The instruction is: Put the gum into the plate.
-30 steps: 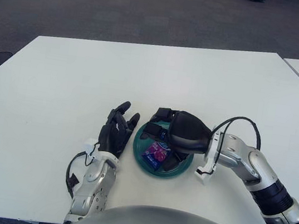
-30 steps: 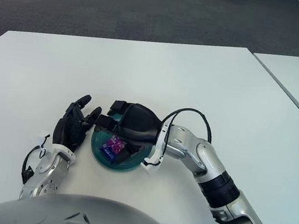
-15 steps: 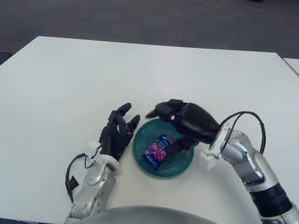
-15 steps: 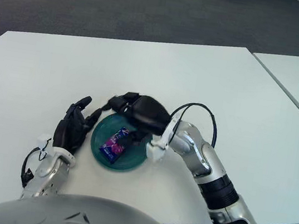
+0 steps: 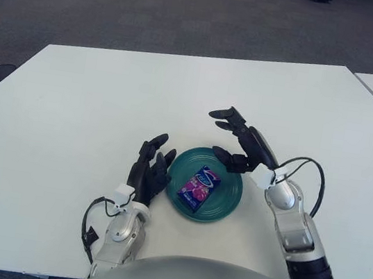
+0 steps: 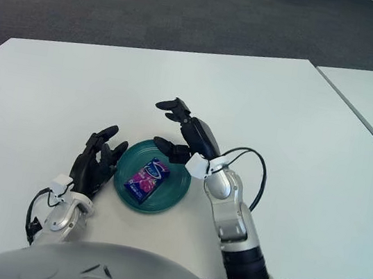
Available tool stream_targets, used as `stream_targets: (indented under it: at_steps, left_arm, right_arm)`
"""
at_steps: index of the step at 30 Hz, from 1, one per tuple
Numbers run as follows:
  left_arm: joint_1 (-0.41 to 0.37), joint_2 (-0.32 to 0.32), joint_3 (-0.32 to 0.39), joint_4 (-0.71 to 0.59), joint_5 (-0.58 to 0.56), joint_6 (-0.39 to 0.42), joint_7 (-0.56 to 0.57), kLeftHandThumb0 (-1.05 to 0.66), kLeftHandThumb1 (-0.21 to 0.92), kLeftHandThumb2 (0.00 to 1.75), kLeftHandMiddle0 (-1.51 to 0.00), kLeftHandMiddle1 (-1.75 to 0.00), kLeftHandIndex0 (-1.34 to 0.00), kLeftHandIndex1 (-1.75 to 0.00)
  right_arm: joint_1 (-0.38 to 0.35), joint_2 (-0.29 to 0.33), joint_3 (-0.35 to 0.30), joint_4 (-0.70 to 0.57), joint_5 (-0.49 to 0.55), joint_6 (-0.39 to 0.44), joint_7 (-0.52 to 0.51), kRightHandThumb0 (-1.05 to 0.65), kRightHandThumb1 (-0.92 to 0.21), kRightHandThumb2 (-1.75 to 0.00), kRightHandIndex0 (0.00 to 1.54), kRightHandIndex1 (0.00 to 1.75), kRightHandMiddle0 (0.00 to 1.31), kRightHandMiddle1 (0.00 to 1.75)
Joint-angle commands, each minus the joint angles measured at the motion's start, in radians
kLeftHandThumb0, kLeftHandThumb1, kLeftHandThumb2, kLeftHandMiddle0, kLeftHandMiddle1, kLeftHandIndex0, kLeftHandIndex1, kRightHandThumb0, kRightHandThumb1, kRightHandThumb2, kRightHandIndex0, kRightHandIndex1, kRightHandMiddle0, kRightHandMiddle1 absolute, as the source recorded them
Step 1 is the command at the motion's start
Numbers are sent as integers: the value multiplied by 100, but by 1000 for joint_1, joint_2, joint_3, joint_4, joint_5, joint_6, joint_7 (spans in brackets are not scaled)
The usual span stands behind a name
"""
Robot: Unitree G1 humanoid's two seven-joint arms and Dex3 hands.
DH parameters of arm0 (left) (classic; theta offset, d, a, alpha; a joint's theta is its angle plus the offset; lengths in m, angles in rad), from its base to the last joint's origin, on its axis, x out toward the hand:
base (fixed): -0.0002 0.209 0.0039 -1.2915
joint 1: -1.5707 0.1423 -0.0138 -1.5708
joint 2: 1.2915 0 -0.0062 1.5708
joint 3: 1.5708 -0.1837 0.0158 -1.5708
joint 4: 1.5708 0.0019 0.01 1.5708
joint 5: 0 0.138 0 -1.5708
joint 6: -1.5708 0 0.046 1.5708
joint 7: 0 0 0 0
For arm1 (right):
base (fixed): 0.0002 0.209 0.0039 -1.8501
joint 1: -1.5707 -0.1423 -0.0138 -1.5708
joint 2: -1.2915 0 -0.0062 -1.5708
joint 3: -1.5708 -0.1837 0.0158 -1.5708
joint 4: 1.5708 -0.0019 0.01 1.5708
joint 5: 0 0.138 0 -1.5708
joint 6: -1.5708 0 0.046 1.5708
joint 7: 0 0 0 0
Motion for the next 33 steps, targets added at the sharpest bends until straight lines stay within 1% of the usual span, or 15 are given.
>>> stream_targets:
  at_steps: [1, 5, 6, 8, 9, 12, 16, 19, 22, 24, 27, 29, 32, 33]
  left_arm:
    - [6, -11, 2, 3, 21, 1, 9, -81, 92, 93, -66, -5, -17, -80]
    - [7, -13, 2, 4, 28, -14, 4, -84, 92, 93, -65, -4, -17, -80]
    - [9, -13, -1, 3, 30, -20, 2, -85, 92, 92, -65, -4, -17, -80]
    - [12, -13, -3, 2, 33, -26, -1, -86, 92, 92, -65, -4, -18, -80]
    - [13, -13, -3, 2, 33, -28, -2, -87, 92, 91, -66, -5, -19, -80]
    - [16, -13, -4, 2, 31, -27, -6, -87, 92, 90, -66, -5, -19, -81]
    - [23, -13, -6, -4, 33, -24, -7, -85, 92, 91, -66, -5, -21, -82]
    - [28, -11, -6, -8, 38, -22, -5, -85, 92, 92, -65, -4, -21, -82]
    - [30, -14, -2, -9, 40, -22, -1, -85, 92, 92, -64, -4, -22, -83]
    - [33, -18, 1, -12, 36, -18, -1, -84, 92, 91, -64, -3, -23, -84]
    - [39, -19, 2, -20, 32, -13, -4, -83, 92, 91, -63, -3, -22, -85]
    - [48, -18, 4, -34, 26, -4, -7, -83, 92, 90, -62, -2, -21, -85]
    - [57, -15, 8, -49, 20, 5, -12, -83, 92, 90, -61, -2, -19, -84]
    - [61, -12, 11, -57, 17, 11, -14, -84, 92, 90, -60, -1, -18, -83]
  right_arm:
    - [41, 71, -29, -46, 65, 98, -34, -86, -92, -72, 56, 8, 5, 86]
    - [56, 112, -46, -56, 113, 139, -56, -83, -92, -70, 57, 7, 5, 84]
    - [36, 124, -90, 0, 164, 134, -62, -82, -92, -69, 58, 7, 5, 83]
    - [4, 140, -156, 76, 241, 133, -69, -78, -92, -67, 59, 7, 6, 81]
    - [-6, 145, -176, 97, 267, 136, -72, -75, -92, -67, 60, 7, 6, 80]
    - [-2, 192, -228, 67, 345, 205, -97, -69, -92, -66, 63, 8, 9, 76]
    - [16, 203, -251, 16, 381, 271, -118, -67, -92, -71, 62, 6, 11, 73]
    - [30, 210, -265, -17, 402, 320, -136, -67, -92, -74, 59, 4, 9, 71]
    - [54, 206, -276, -36, 412, 357, -146, -65, -92, -76, 56, 2, 7, 68]
    - [93, 187, -273, -42, 407, 357, -136, -63, -92, -78, 53, 1, 4, 66]
    - [125, 167, -268, -46, 405, 352, -121, -63, -92, -79, 50, 0, 1, 63]
    - [152, 138, -270, -49, 410, 351, -93, -63, -92, -80, 48, 0, 1, 60]
    - [168, 115, -270, -54, 412, 356, -71, -65, -92, -80, 46, 0, 0, 56]
    - [171, 97, -275, -47, 412, 355, -59, -66, -92, -81, 45, 0, 0, 54]
